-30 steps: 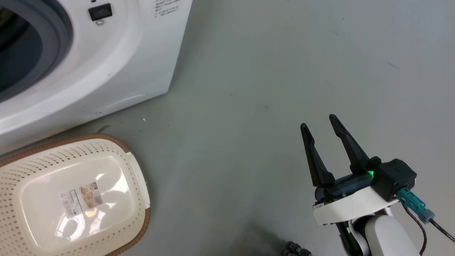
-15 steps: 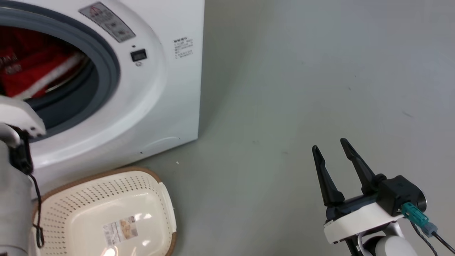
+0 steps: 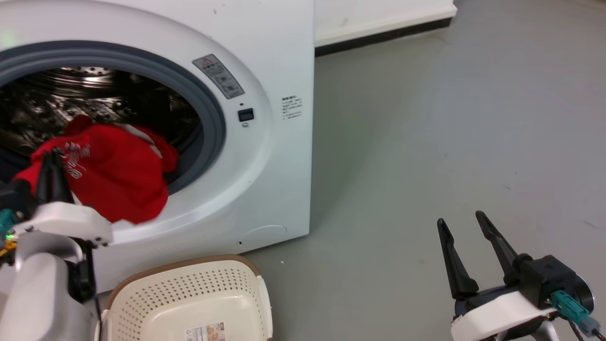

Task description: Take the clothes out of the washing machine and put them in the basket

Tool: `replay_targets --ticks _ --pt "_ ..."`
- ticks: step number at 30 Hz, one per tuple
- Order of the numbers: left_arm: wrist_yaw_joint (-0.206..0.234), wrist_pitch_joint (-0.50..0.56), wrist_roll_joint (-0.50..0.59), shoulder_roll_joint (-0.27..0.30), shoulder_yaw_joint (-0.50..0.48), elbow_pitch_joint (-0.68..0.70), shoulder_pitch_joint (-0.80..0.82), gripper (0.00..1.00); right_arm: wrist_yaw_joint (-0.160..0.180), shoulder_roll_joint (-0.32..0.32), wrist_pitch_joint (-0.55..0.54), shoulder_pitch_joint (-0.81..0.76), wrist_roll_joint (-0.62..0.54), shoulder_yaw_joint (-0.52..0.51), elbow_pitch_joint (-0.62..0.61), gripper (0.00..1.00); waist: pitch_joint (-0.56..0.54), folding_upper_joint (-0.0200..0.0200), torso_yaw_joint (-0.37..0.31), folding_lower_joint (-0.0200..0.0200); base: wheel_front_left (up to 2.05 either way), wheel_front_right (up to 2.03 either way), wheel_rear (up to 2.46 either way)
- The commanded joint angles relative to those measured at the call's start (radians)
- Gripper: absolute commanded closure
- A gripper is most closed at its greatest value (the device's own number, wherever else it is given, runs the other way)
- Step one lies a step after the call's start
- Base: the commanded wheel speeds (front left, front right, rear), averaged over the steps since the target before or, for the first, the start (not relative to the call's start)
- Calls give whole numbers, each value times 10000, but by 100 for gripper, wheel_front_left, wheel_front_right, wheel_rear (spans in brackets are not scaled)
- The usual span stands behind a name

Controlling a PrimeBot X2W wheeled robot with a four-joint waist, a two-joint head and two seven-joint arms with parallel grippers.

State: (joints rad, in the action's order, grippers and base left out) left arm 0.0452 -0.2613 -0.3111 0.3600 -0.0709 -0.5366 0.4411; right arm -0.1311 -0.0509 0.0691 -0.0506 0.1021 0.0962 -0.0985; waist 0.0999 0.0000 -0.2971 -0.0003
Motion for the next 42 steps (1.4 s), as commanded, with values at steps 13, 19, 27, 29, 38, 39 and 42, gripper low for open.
replay_targets --ticks 13,19,27,29,38,39,42 --pt "682 1302 184 -809 711 4589 -2988 100 7 14 -379 -672 -175 -271 -510 0 -882 0 1344 3 0 0 0" --pt "997 1872 222 -1162 1088 6275 -4541 100 7 14 -524 -895 -236 -301 -645 0 -1157 0 1748 3 0 0 0" --pt "1311 2238 140 -1634 1522 6620 -6058 100 7 14 -648 -908 -292 -234 -897 0 -944 0 2134 3 0 0 0" --pt "1298 2134 69 -1702 1563 6312 -6165 100 7 14 -659 -770 -320 -201 -962 0 -730 0 2150 3 0 0 0" --pt "1050 1160 -214 -1979 1551 4481 -5427 100 7 14 -601 -218 -364 -172 -1037 0 741 0 2043 3 0 0 0" --pt "1016 1034 -200 -1982 1550 4354 -5252 100 7 14 -598 -151 -380 -163 -1068 0 973 0 2027 3 0 0 0" --pt "971 767 -160 -2034 1622 3950 -4755 100 7 14 -537 96 -390 -117 -1054 0 1505 0 1966 3 0 0 0"
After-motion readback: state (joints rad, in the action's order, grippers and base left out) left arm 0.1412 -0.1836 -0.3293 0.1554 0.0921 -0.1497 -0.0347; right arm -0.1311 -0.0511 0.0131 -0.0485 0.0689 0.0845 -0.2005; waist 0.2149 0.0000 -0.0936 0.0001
